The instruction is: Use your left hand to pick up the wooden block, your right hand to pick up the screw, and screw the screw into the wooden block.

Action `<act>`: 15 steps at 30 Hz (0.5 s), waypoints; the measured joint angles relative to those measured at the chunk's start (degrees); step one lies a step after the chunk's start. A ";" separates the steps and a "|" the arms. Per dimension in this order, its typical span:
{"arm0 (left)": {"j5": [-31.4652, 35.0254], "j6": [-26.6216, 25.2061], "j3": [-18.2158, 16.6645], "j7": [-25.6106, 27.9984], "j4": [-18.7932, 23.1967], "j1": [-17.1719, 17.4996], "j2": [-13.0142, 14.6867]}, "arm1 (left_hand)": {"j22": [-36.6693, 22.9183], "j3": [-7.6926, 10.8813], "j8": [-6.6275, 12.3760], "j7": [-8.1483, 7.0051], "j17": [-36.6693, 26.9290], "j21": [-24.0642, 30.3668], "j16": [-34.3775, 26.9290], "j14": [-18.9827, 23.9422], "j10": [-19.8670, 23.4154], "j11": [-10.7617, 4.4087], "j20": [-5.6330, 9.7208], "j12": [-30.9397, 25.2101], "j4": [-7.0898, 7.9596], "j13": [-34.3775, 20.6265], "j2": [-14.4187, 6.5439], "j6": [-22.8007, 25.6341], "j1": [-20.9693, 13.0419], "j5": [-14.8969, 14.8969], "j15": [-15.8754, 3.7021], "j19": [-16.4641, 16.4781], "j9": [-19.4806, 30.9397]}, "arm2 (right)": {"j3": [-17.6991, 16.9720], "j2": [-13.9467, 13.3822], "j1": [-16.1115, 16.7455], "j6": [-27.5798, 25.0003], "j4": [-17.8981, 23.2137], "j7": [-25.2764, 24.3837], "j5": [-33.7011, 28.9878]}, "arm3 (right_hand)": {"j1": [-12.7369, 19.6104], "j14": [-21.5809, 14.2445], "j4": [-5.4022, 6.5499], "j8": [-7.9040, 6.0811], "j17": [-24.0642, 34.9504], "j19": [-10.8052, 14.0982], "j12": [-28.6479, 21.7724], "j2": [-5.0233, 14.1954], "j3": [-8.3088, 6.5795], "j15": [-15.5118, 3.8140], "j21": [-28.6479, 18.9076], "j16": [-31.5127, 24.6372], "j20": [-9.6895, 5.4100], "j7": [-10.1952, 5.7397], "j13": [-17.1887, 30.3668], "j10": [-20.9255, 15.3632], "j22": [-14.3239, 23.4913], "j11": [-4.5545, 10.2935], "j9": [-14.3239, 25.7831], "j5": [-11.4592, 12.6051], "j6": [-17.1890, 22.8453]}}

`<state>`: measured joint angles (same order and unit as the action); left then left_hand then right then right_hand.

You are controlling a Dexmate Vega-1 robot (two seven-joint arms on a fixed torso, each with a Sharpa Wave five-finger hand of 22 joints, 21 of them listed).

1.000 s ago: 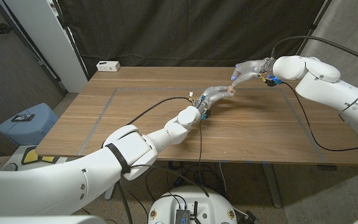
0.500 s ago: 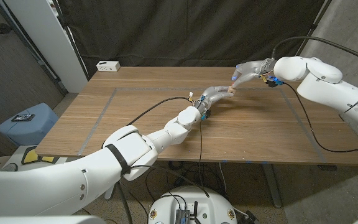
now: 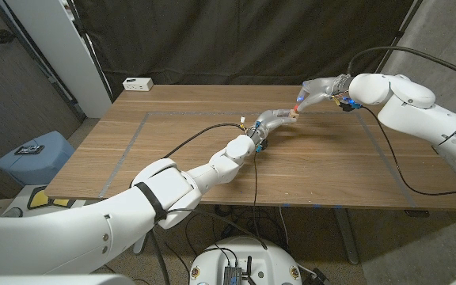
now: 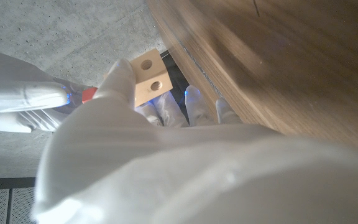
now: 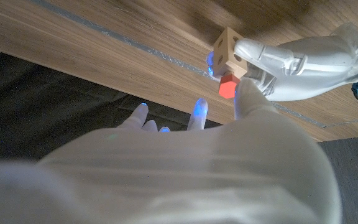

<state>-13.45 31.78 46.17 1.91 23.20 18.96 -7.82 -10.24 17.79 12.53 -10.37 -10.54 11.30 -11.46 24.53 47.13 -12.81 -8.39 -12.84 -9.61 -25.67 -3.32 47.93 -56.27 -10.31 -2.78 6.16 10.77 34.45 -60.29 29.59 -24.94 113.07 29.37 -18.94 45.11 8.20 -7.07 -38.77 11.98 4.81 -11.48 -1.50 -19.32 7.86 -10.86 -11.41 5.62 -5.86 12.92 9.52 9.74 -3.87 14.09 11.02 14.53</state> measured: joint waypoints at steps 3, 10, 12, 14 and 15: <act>-0.15 -0.11 -0.02 -0.04 -0.16 -0.14 -0.06 | 0.00 0.00 0.08 0.00 0.00 0.00 0.00 0.00 -0.01 0.01 0.00 0.00 0.00 0.00 0.07 0.00 -0.38 0.00 0.00 0.00 0.00 | 0.03 0.12 0.00 -0.09 -0.01 -0.09 -0.37 | 0.15 0.00 -0.14 0.00 0.00 0.00 0.00 -0.12 -0.15 0.00 0.00 0.00 0.00 -0.40 0.00 -0.32 0.00 0.32 0.00 0.00 0.40; -0.37 -0.55 -0.03 -0.11 -0.52 -0.39 -0.20 | 0.00 -0.01 0.26 -0.01 0.01 0.00 0.00 0.00 0.01 -0.03 0.00 0.01 -0.01 0.00 0.07 0.00 -0.38 0.01 0.00 0.00 0.01 | 0.57 0.63 -0.04 -0.35 -0.32 -0.49 -1.30 | 1.28 -0.56 -0.76 -0.71 0.00 0.53 -0.42 0.09 -0.78 -0.56 0.00 0.00 -0.10 -0.69 -0.01 -0.82 0.00 0.81 0.00 -0.22 2.17; -0.42 -0.77 -0.03 -0.16 -0.61 -0.48 -0.25 | 0.00 -0.04 0.26 -0.01 0.01 0.00 0.00 0.00 0.02 -0.04 0.00 0.01 -0.04 0.00 0.07 0.00 -0.38 0.01 0.00 0.00 0.01 | 0.67 0.78 -0.04 -0.44 -0.42 -0.61 -1.51 | 1.28 -0.72 -0.84 -0.88 0.00 0.53 -0.43 0.09 -0.85 -0.71 0.00 -0.25 -0.10 -0.36 -0.01 -1.03 0.00 1.02 0.00 -0.22 2.49; -0.47 -0.84 -0.03 -0.17 -0.68 -0.55 -0.28 | 0.00 0.00 0.26 -0.01 0.01 0.00 0.00 0.00 0.03 -0.05 0.00 0.01 0.00 0.00 0.07 0.00 -0.37 0.01 0.00 0.00 0.02 | 0.71 0.85 -0.04 -0.51 -0.46 -0.75 -1.67 | 1.51 -0.72 -0.93 -1.08 0.00 0.75 -0.43 0.32 -0.95 -0.71 0.00 -0.34 -0.32 -0.69 -0.01 -1.16 0.00 1.15 0.00 -0.22 2.98; -0.51 -0.87 -0.01 -0.17 -0.74 -0.59 -0.31 | 0.00 0.05 0.26 -0.01 0.01 0.00 0.00 0.00 0.10 -0.12 0.00 0.02 0.05 -0.01 0.08 0.00 -0.38 0.05 0.00 0.00 0.02 | 0.74 0.89 -0.04 -0.57 -0.48 -0.85 -1.82 | 1.51 -0.72 -1.08 -1.08 0.00 0.77 -0.43 0.31 -1.09 -0.71 0.00 -0.34 -0.34 -0.70 -0.01 -1.25 0.00 1.23 0.01 -0.22 2.98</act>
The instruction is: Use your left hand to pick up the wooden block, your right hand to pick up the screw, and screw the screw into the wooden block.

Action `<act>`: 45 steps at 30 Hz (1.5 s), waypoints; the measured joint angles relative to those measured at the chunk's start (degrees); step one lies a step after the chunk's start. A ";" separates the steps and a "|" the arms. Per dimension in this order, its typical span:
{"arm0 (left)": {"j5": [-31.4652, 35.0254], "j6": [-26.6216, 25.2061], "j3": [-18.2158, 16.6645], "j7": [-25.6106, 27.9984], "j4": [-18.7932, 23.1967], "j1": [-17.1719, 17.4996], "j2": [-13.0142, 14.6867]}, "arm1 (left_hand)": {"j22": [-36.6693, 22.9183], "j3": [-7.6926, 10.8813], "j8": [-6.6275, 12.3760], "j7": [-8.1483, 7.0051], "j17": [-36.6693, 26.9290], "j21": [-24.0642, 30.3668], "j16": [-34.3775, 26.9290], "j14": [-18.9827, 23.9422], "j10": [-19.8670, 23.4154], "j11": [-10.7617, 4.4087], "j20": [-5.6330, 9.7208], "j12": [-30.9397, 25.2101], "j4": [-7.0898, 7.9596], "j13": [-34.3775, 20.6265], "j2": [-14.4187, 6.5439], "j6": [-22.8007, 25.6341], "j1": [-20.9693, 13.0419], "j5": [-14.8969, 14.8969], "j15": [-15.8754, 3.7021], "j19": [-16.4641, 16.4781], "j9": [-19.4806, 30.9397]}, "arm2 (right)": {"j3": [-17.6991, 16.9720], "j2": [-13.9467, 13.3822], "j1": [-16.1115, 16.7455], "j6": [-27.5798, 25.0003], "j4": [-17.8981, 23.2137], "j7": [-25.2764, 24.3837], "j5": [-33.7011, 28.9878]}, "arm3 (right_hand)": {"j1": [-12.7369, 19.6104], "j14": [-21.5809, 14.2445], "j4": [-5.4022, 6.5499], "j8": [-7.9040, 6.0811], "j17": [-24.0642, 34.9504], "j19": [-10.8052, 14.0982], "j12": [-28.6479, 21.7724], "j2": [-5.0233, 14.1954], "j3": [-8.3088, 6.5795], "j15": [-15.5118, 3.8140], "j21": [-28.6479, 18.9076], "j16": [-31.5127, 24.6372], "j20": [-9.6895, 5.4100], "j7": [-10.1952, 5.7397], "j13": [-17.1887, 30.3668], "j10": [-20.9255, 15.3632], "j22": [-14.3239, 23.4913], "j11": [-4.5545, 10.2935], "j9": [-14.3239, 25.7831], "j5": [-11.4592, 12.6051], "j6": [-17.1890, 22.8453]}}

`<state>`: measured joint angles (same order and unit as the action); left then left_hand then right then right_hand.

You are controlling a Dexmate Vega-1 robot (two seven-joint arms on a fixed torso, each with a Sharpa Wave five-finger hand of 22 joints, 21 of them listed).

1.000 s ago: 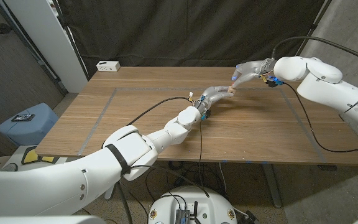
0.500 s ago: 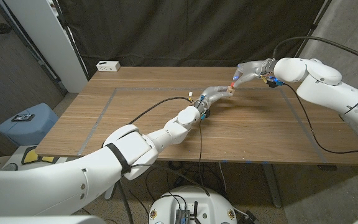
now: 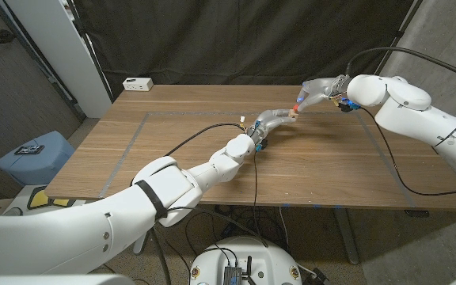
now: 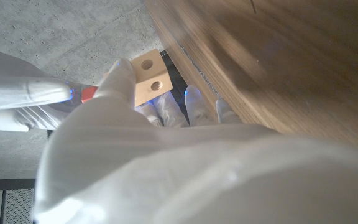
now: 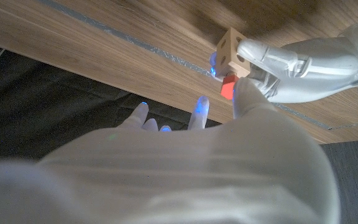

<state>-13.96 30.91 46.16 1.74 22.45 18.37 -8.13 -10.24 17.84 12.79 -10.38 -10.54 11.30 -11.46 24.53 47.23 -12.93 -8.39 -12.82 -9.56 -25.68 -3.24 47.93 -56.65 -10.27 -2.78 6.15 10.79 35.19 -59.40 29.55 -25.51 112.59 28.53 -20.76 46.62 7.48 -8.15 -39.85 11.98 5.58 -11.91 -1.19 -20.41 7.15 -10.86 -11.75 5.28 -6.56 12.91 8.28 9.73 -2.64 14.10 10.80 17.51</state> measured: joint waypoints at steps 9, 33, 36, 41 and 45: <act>-0.21 -0.36 0.12 -0.04 -0.19 -0.17 -0.12 | 0.00 0.05 -0.01 -0.01 0.00 0.00 0.00 0.00 0.15 0.15 0.00 0.14 0.06 0.00 0.15 0.00 -0.13 0.17 0.00 0.00 0.03 | 0.30 0.32 0.16 -0.22 -0.19 -0.38 -0.79 | 0.69 -0.31 -0.39 -0.22 0.00 0.07 -0.43 0.07 -0.08 -0.31 0.00 0.00 -0.07 0.00 0.00 -0.09 0.00 0.09 0.00 0.00 0.62; -0.25 -0.52 0.48 0.28 -0.33 -0.30 -0.33 | 0.00 -0.23 -0.18 -0.21 0.01 0.00 0.00 0.00 0.31 0.36 0.00 -0.02 0.27 0.00 0.16 0.20 -0.12 0.08 0.00 0.00 -0.02 | -0.04 -0.01 1.36 -0.98 0.62 -0.56 -0.89 | 0.69 -0.31 -0.62 -0.22 0.01 0.06 -0.43 0.07 -0.32 -0.30 0.00 0.00 -0.07 0.60 -0.01 -0.09 -0.01 0.08 0.01 -0.21 0.43; -0.25 -0.52 0.49 0.30 -0.33 -0.31 -0.33 | 0.00 -0.24 0.00 -0.21 0.02 0.00 0.00 0.00 0.43 0.24 0.00 -0.02 0.26 0.00 0.16 0.20 -0.12 0.09 0.00 0.00 -0.02 | -0.11 -0.02 1.49 -0.98 0.69 -0.79 -0.80 | 0.69 -0.31 -0.62 -0.66 0.16 0.26 -0.43 0.07 -0.32 -0.30 0.00 0.00 -0.26 0.32 -0.01 -0.27 -0.01 -0.08 0.01 -0.21 1.34; -0.25 -0.52 0.51 0.32 -0.33 -0.32 -0.35 | 0.00 -0.20 0.01 -0.21 0.02 0.00 0.00 0.00 0.44 0.23 0.00 -0.02 0.30 0.00 0.17 0.20 -0.12 0.09 0.00 0.00 -0.02 | -0.19 -0.02 1.61 -0.99 0.73 -1.23 -0.74 | 0.69 -0.83 -0.62 -1.73 0.16 0.32 -0.43 0.07 -0.32 -0.40 0.00 0.00 -0.25 0.31 -0.01 -1.08 -0.01 0.19 0.15 -0.43 2.80; -0.24 -0.52 0.53 0.34 -0.33 -0.32 -0.36 | 0.00 -0.20 0.01 -0.21 0.02 0.00 0.00 0.00 0.45 0.22 0.00 -0.01 0.30 0.00 0.17 0.20 -0.12 0.10 0.00 0.00 -0.01 | -0.27 0.04 1.79 -0.99 0.74 -1.56 -0.73 | 0.69 -0.83 -0.62 -2.32 0.16 0.79 -0.88 0.07 -0.32 -0.39 0.00 0.00 -0.15 0.41 -0.01 -1.33 -0.01 0.28 0.28 -0.43 3.69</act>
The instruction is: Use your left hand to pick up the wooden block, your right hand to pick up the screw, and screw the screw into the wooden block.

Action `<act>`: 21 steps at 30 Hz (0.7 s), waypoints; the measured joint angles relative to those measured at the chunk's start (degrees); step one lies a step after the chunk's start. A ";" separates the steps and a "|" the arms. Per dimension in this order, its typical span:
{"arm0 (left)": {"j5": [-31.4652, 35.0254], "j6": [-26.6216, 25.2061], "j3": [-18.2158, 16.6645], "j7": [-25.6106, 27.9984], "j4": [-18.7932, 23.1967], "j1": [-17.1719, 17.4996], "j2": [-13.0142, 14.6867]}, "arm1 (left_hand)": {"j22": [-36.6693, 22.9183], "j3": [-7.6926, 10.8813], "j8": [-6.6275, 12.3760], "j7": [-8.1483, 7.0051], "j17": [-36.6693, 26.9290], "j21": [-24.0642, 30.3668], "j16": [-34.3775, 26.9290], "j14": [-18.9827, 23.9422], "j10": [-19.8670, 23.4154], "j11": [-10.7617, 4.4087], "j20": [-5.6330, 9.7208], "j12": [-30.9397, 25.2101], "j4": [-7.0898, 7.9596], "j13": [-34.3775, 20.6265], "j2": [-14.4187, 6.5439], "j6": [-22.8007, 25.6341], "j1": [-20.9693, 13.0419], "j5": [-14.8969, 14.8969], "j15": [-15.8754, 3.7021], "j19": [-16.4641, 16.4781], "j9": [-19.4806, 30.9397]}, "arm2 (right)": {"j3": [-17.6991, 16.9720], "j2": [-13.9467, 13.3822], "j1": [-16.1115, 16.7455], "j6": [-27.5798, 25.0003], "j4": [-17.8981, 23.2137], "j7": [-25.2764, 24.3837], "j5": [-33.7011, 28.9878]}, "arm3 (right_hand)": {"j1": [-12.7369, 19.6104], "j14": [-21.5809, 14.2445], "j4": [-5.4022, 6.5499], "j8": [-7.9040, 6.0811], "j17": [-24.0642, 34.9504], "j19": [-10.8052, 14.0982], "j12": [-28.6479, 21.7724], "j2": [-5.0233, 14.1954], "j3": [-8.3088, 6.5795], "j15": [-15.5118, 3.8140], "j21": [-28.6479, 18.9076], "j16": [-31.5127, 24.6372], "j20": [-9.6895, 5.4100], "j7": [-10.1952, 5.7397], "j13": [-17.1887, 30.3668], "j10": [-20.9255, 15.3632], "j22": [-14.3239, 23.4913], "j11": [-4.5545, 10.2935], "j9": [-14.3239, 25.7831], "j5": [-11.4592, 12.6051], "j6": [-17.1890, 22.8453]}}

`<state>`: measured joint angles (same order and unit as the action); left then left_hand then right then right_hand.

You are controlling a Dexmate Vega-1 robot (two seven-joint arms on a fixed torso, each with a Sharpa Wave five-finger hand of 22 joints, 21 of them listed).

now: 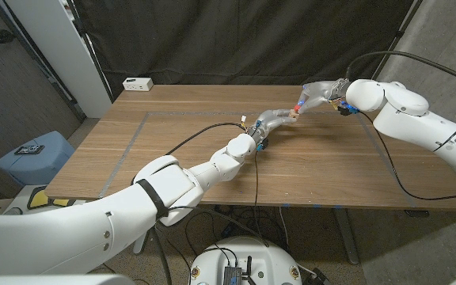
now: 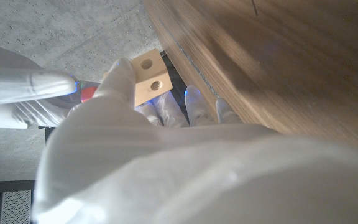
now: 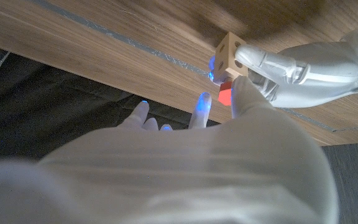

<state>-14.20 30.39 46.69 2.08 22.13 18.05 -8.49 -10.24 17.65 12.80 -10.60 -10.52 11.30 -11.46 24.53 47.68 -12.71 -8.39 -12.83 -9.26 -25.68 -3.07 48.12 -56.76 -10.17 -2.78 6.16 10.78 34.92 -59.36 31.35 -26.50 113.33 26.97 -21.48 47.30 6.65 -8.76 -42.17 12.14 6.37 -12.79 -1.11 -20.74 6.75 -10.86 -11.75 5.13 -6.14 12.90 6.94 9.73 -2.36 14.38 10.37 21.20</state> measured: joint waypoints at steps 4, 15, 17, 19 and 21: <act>0.00 0.00 0.01 0.00 0.00 -0.06 -0.02 | 0.00 0.00 0.00 0.00 0.00 0.00 0.00 0.00 0.00 0.00 0.00 0.01 0.00 0.00 0.00 0.00 0.00 0.01 0.00 0.00 0.01 | 0.00 0.00 0.03 0.03 0.00 -0.31 0.01 | 0.00 -0.22 0.23 -0.43 0.00 0.00 -0.02 0.00 -0.23 -0.22 0.00 0.00 0.00 -0.20 0.00 -0.72 0.00 0.09 0.15 0.00 0.65; -0.11 -0.70 0.02 -0.14 -0.20 -0.34 -0.11 | 0.00 0.21 -0.44 0.00 0.00 0.00 0.00 0.00 -0.03 0.01 0.00 0.24 0.21 0.00 -0.01 0.00 -0.01 0.03 0.00 0.00 0.28 | 0.13 0.71 -0.06 0.18 -0.56 -0.82 -0.07 | 0.00 -0.92 -0.17 -1.87 0.00 0.53 -0.11 0.00 -0.63 -0.31 0.00 -0.34 -0.53 -0.31 0.00 -1.33 0.00 0.71 0.68 0.00 2.56; -0.16 -0.81 0.02 -0.18 -0.23 -0.36 -0.13 | 0.00 0.21 -0.48 0.00 0.00 0.00 0.00 0.00 -0.03 0.01 0.00 0.30 0.21 0.00 -0.02 0.00 -0.02 0.07 0.00 0.00 0.30 | 0.22 0.85 -0.16 0.23 -0.67 -0.85 -0.11 | 0.01 -1.13 -0.17 -1.93 0.00 0.62 -0.36 -0.01 -0.63 -0.52 0.00 -0.34 -0.63 -0.09 0.00 -1.74 0.00 0.72 0.94 0.00 3.20; -0.23 -0.89 0.02 -0.20 -0.23 -0.36 -0.13 | 0.00 0.18 -0.48 -0.21 0.00 0.00 0.00 -0.20 -0.04 0.01 0.00 0.33 0.24 0.00 -0.02 -0.21 -0.02 0.07 0.20 0.00 0.30 | 0.30 0.98 -0.26 0.29 -0.83 -0.92 -0.22 | 0.09 -1.12 -0.17 -2.34 0.00 0.84 -0.36 -0.09 -0.63 -0.51 0.00 -0.34 -0.41 -0.21 0.00 -1.85 0.00 0.81 0.95 0.00 3.48; -0.37 -1.06 0.02 -0.23 -0.33 -0.49 -0.16 | 0.00 -0.03 -0.48 -0.31 0.00 0.00 0.00 -0.20 -0.04 0.01 0.00 0.46 0.44 0.00 -0.02 -0.30 -0.02 0.07 0.20 0.00 0.31 | 0.39 1.06 -0.34 0.30 -0.92 -0.99 -0.27 | 0.09 -1.32 -0.16 -2.56 -0.01 0.93 -0.57 -0.09 -0.63 -0.71 0.00 -0.34 -0.32 0.00 0.00 -2.30 0.00 0.87 1.13 0.00 3.69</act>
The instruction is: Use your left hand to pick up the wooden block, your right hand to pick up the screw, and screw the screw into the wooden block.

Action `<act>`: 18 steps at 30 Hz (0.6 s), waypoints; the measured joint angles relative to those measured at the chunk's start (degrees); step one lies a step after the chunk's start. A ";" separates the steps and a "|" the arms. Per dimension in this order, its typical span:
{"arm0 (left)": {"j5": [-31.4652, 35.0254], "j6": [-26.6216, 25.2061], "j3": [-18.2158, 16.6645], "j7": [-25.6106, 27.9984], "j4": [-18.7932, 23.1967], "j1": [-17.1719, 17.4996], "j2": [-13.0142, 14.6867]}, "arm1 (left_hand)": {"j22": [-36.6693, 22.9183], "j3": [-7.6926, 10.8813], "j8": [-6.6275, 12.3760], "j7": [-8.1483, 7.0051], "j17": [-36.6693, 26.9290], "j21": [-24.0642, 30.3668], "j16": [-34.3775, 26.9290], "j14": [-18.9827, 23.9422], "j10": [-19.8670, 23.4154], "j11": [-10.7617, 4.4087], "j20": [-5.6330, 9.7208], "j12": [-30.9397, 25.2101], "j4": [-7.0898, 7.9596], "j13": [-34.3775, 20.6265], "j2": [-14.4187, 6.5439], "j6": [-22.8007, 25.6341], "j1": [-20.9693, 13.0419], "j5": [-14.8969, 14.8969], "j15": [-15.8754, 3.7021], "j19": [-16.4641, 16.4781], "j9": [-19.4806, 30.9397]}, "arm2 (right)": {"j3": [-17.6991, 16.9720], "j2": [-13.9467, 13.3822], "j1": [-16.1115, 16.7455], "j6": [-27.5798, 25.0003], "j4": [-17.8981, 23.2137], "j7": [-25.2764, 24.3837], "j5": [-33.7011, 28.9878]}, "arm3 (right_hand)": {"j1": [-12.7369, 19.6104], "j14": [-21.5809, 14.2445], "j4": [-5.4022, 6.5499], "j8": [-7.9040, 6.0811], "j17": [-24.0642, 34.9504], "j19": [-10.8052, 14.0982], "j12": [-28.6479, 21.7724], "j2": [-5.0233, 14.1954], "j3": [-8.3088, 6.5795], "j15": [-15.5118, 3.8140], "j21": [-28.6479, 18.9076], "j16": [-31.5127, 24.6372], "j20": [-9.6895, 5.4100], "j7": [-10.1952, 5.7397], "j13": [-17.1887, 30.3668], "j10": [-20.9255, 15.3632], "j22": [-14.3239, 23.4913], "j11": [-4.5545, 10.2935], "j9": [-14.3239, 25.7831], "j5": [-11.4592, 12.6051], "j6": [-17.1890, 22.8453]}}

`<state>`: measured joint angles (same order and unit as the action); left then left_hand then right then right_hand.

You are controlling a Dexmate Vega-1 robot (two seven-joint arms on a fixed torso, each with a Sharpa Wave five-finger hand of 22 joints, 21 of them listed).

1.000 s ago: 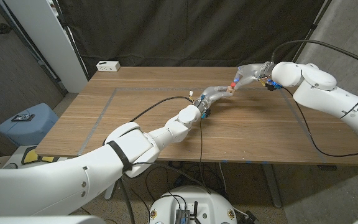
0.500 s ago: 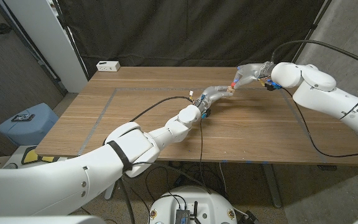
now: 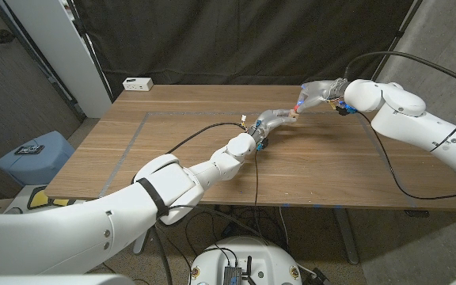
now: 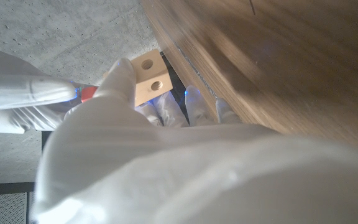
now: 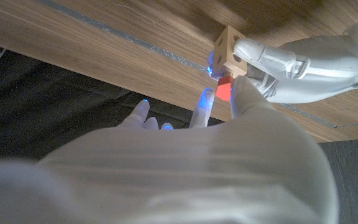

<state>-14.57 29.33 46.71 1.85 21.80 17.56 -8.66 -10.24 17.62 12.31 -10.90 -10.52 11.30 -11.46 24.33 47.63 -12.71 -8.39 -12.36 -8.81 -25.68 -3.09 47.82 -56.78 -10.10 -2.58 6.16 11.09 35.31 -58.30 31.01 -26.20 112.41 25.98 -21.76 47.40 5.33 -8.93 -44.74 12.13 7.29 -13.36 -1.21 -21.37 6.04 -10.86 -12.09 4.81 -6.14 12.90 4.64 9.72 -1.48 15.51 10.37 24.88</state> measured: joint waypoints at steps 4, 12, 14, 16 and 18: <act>-0.05 -0.23 0.01 -0.08 -0.09 -0.10 -0.01 | 0.00 0.00 -0.01 0.00 0.00 0.00 0.00 0.00 -0.01 0.00 0.00 0.06 0.00 0.00 -0.01 0.00 -0.01 0.01 0.00 0.00 0.00 | 0.10 0.19 -0.13 0.03 -0.18 -0.09 -0.10 | 0.06 -0.23 0.00 -0.44 0.00 0.00 0.00 -0.06 0.00 0.21 0.00 -0.21 0.00 -0.22 0.00 -0.05 0.00 0.05 0.18 0.00 0.62; -0.16 -0.41 0.05 -0.16 -0.16 -0.21 -0.02 | 0.00 -0.01 -0.23 0.03 0.00 0.00 0.00 0.00 -0.20 0.01 0.00 0.22 -0.01 0.00 -0.23 0.03 -0.24 -0.34 0.00 0.00 -0.01 | 0.35 0.48 -0.29 0.05 -0.50 -0.28 -0.33 | 0.06 -0.73 0.23 -1.00 0.00 0.30 -0.23 -0.06 -0.23 0.09 0.00 -0.21 -0.31 -0.34 0.00 -1.05 0.00 0.32 0.61 0.00 1.10; -0.18 -0.43 0.05 -0.16 -0.17 -0.21 -0.02 | 0.00 -0.01 -0.27 0.04 0.00 0.00 0.00 0.00 -0.21 0.02 0.00 0.23 -0.01 0.00 -0.23 0.26 -0.24 -0.34 0.00 0.00 -0.02 | 0.39 0.54 -0.30 0.05 -0.53 -0.34 -0.36 | 0.06 -0.95 0.23 -1.32 0.00 0.51 -0.23 -0.06 -0.23 -0.12 0.00 -0.21 -0.10 -0.31 0.00 -1.38 0.00 0.15 0.63 0.00 1.34; -0.20 -0.44 0.05 -0.17 -0.17 -0.22 -0.02 | 0.00 -0.01 -0.42 0.11 0.00 0.00 0.00 0.00 -0.21 0.02 0.00 0.23 -0.02 0.00 -0.23 0.34 -0.24 -0.34 0.00 0.00 -0.02 | 0.42 0.60 -0.31 0.02 -0.55 -0.44 -0.42 | 0.06 -1.04 0.23 -1.46 -0.01 0.61 -0.23 -0.06 -0.23 -0.21 -0.42 -0.43 0.01 -0.24 0.00 -1.62 0.00 0.37 0.86 0.00 1.41; -0.26 -0.44 0.05 -0.19 -0.18 -0.21 -0.01 | 0.00 -0.02 -0.36 0.10 0.00 0.00 0.00 0.00 -0.23 0.03 0.00 0.26 -0.02 0.00 -0.08 0.35 -0.40 -0.34 0.00 0.00 -0.03 | 0.47 0.68 -0.32 -0.04 -0.57 -0.54 -0.49 | 0.06 -1.24 0.23 -1.76 0.18 0.82 -0.23 -0.06 -0.23 -0.41 -0.45 -0.43 -0.20 -0.22 0.00 -1.69 0.00 0.45 0.87 0.00 1.85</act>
<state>-14.83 28.88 46.76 1.66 21.62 17.35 -8.67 -10.24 17.60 11.96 -10.81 -10.52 11.30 -11.46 24.33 47.41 -12.67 -8.39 -12.10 -8.83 -25.68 -3.17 48.17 -57.18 -10.44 -2.58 6.16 11.05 35.79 -57.62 30.69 -26.24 111.84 25.44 -22.24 47.45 4.09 -8.70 -46.50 12.31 8.11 -13.59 -1.27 -21.60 5.64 -11.31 -12.52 4.61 -6.36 12.90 2.95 9.72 -1.03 16.38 10.37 26.73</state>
